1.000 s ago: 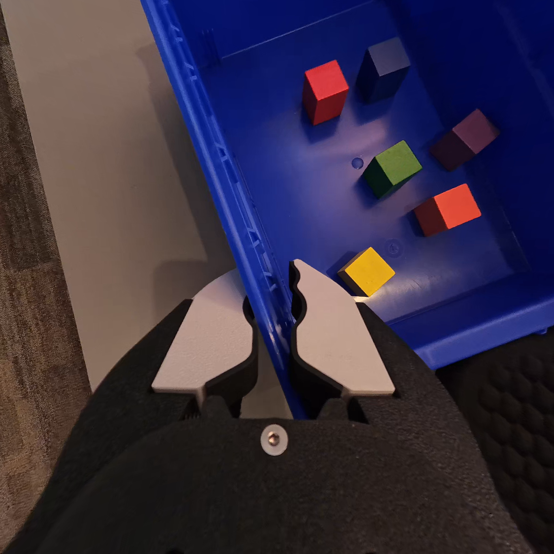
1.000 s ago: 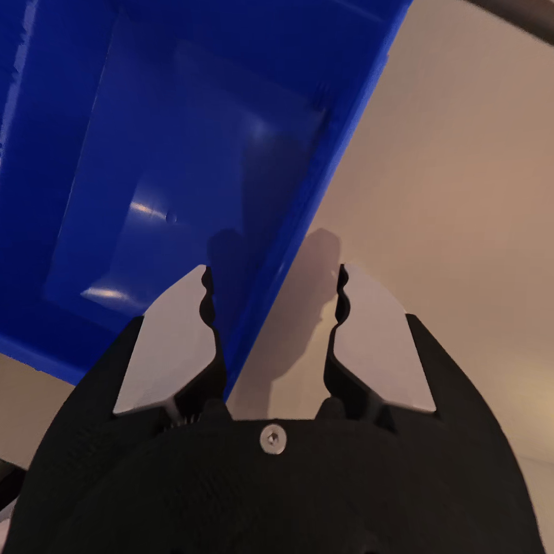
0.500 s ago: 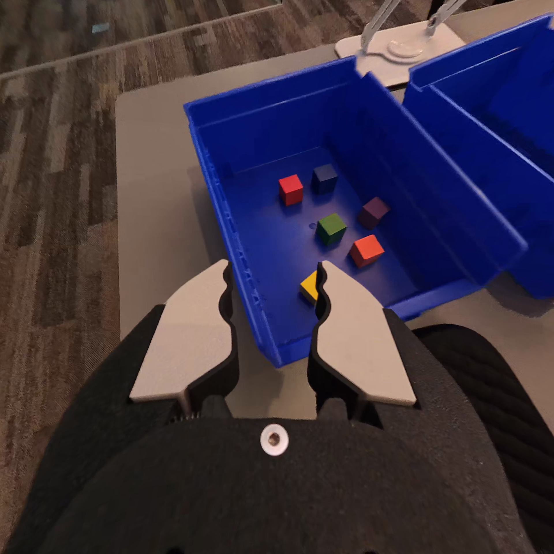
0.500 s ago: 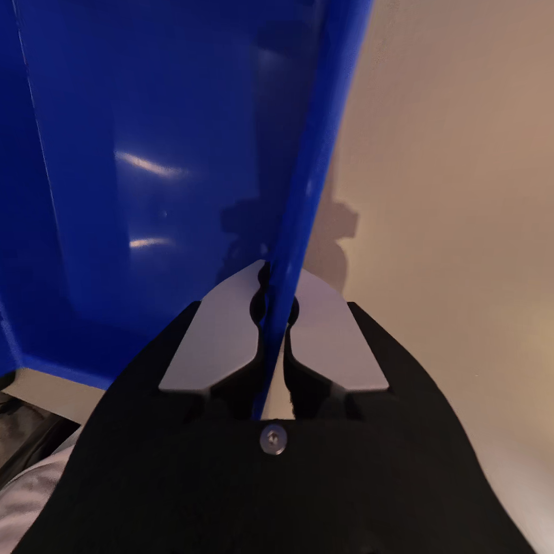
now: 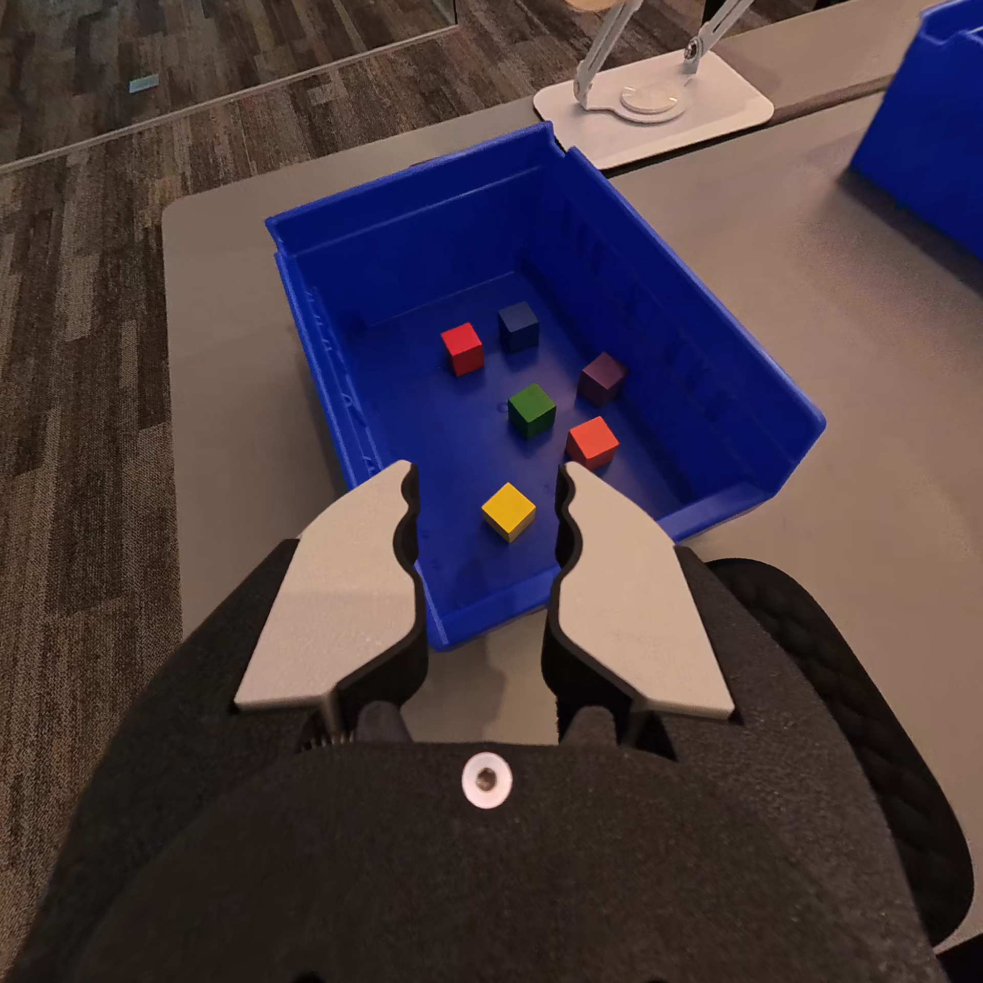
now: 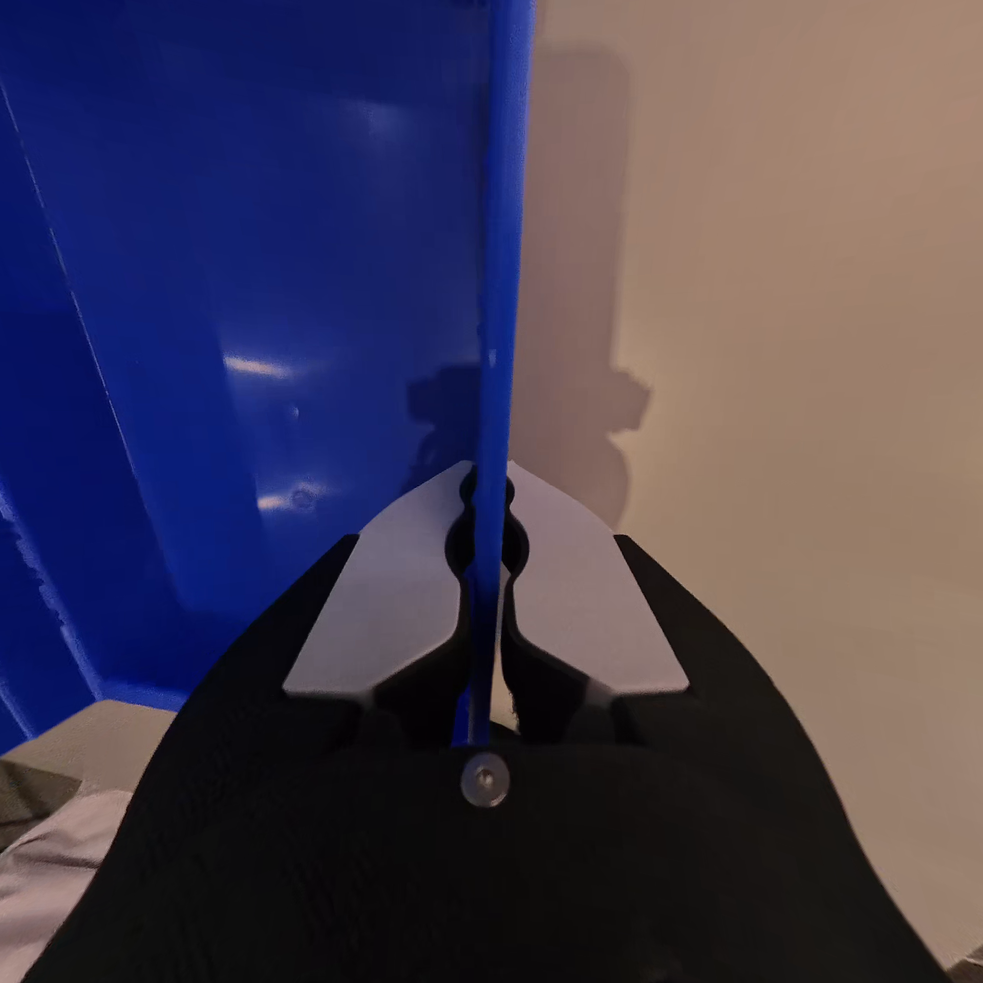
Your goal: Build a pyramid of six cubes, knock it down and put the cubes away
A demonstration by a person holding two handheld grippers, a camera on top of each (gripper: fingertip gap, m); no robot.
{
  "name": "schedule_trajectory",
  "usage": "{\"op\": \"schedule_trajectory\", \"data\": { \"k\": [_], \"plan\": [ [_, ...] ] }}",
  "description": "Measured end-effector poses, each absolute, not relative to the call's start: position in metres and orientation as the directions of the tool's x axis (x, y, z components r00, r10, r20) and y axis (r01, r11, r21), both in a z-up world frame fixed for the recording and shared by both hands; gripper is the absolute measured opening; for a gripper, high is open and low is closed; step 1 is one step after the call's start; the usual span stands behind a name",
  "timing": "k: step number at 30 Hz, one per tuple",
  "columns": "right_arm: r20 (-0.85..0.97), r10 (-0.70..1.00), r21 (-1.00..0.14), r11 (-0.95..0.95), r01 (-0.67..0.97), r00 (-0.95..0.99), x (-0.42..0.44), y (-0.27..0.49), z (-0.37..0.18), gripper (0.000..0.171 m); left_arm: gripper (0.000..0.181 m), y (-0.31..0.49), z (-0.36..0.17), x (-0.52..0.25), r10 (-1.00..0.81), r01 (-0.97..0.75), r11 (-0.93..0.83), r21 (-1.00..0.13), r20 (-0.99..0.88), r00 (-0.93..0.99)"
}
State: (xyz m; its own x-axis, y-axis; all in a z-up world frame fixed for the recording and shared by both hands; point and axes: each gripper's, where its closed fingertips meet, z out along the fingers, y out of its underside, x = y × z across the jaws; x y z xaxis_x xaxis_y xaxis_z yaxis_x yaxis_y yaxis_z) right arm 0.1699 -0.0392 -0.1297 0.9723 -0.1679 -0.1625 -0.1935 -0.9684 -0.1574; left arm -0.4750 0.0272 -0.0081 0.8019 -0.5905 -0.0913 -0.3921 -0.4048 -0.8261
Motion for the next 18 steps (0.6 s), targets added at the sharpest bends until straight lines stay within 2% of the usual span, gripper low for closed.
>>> {"op": "schedule_trajectory", "data": {
  "k": [8, 18],
  "plan": [
    [-0.16, -0.329, -0.152, -0.924, -0.352, 0.931, 0.284, -0.085, -0.131, 0.007, 0.048, 0.031, 0.004, -0.465, -0.582, -0.359, -0.405, -0.841, -0.066, 0.811],
    [-0.148, -0.265, -0.193, -0.937, -0.29, 0.953, 0.307, -0.114, -0.132, 0.007, 0.047, 0.044, 0.012, -0.419, -0.615, -0.341, -0.373, -0.863, -0.045, 0.787]
  ]
}}
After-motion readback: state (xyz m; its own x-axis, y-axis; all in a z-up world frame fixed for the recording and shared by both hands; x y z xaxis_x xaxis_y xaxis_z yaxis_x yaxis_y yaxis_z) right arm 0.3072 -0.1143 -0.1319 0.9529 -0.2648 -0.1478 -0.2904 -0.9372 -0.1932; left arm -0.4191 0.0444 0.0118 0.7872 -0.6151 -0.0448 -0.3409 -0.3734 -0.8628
